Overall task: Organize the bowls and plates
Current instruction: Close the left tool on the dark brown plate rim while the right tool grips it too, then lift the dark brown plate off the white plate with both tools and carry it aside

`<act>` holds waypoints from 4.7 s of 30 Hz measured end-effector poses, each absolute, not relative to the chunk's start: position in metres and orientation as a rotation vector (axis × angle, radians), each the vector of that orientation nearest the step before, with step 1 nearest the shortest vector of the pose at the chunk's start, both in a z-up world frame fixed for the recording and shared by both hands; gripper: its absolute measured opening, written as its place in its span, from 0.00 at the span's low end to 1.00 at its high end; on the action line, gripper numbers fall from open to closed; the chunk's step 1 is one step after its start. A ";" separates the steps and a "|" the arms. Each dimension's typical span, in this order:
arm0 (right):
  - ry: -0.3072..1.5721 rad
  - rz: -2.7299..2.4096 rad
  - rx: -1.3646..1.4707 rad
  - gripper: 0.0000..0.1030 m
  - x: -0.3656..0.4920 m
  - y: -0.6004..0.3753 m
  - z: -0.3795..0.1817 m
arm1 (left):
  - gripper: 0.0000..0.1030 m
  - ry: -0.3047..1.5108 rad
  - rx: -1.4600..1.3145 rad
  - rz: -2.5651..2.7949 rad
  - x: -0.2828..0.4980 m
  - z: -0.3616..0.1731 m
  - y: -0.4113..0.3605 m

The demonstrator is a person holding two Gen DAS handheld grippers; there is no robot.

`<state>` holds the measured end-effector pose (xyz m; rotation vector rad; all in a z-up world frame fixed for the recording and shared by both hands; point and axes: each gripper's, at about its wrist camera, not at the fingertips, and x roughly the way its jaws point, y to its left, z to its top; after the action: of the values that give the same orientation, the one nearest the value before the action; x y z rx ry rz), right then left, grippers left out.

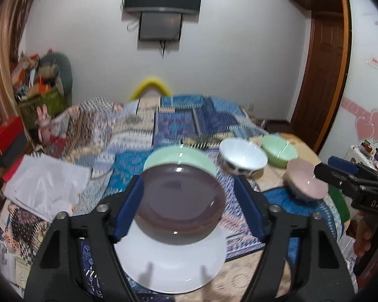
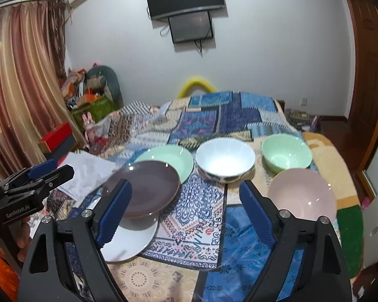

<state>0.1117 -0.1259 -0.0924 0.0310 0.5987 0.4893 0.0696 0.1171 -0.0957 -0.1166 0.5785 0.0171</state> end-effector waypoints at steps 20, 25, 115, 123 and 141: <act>0.854 0.519 0.008 0.53 0.189 -0.066 -0.161 | 0.46 0.829 -0.214 0.043 0.158 -0.189 0.212; 0.908 0.527 -0.013 0.45 0.199 -0.054 -0.178 | 0.34 0.882 -0.241 0.021 0.180 -0.208 0.223; 0.904 0.559 0.119 0.20 0.149 -0.162 -0.150 | 0.20 0.976 -0.216 -0.180 0.119 -0.153 0.084; 0.921 0.540 0.138 0.20 0.146 -0.187 -0.161 | 0.20 1.013 -0.207 -0.196 0.123 -0.164 0.055; 1.008 0.523 0.184 0.20 0.161 -0.212 -0.203 | 0.20 1.113 -0.200 -0.195 0.156 -0.209 0.028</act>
<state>0.1611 -0.2125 -0.2030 0.1837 1.0078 0.5228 0.1559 0.0279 -0.2086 -0.2004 1.1128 -0.1955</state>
